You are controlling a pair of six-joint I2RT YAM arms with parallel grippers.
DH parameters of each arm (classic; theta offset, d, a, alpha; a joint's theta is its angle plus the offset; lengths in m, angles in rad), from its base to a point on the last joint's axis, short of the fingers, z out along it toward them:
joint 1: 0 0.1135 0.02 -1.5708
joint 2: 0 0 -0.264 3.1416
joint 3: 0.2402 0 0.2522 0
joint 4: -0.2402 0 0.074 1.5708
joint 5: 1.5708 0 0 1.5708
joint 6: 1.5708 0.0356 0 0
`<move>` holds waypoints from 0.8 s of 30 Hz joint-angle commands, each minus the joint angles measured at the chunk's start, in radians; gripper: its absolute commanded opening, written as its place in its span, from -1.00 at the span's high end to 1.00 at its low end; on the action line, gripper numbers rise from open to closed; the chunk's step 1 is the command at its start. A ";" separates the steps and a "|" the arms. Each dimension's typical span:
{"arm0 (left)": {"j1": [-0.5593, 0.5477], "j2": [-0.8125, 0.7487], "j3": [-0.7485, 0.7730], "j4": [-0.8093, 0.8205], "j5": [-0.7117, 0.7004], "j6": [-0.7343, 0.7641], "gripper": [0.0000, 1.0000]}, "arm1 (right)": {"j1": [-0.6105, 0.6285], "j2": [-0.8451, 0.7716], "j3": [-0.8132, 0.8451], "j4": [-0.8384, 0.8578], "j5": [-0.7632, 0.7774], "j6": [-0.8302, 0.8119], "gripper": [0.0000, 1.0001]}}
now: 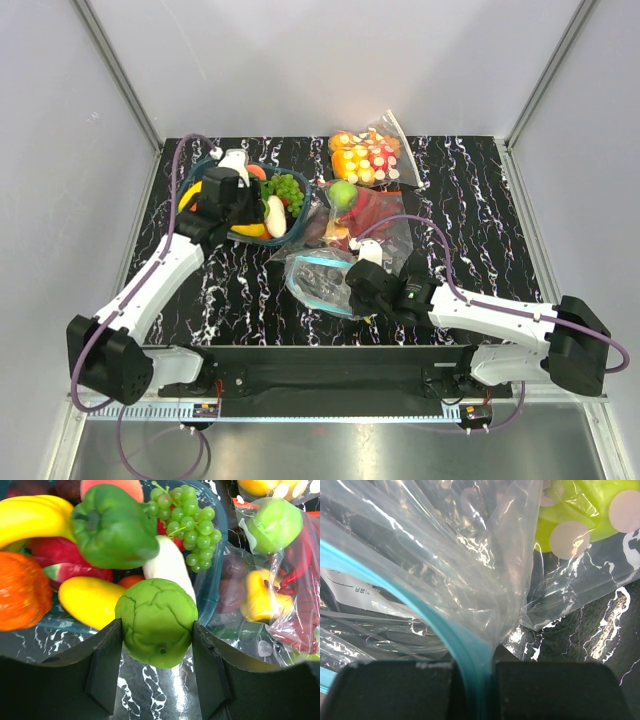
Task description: Open the zip-top bag and remove the fake food
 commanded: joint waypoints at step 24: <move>-0.018 0.178 0.070 0.155 -0.041 0.015 0.03 | -0.003 -0.013 -0.018 0.022 0.036 -0.001 1.00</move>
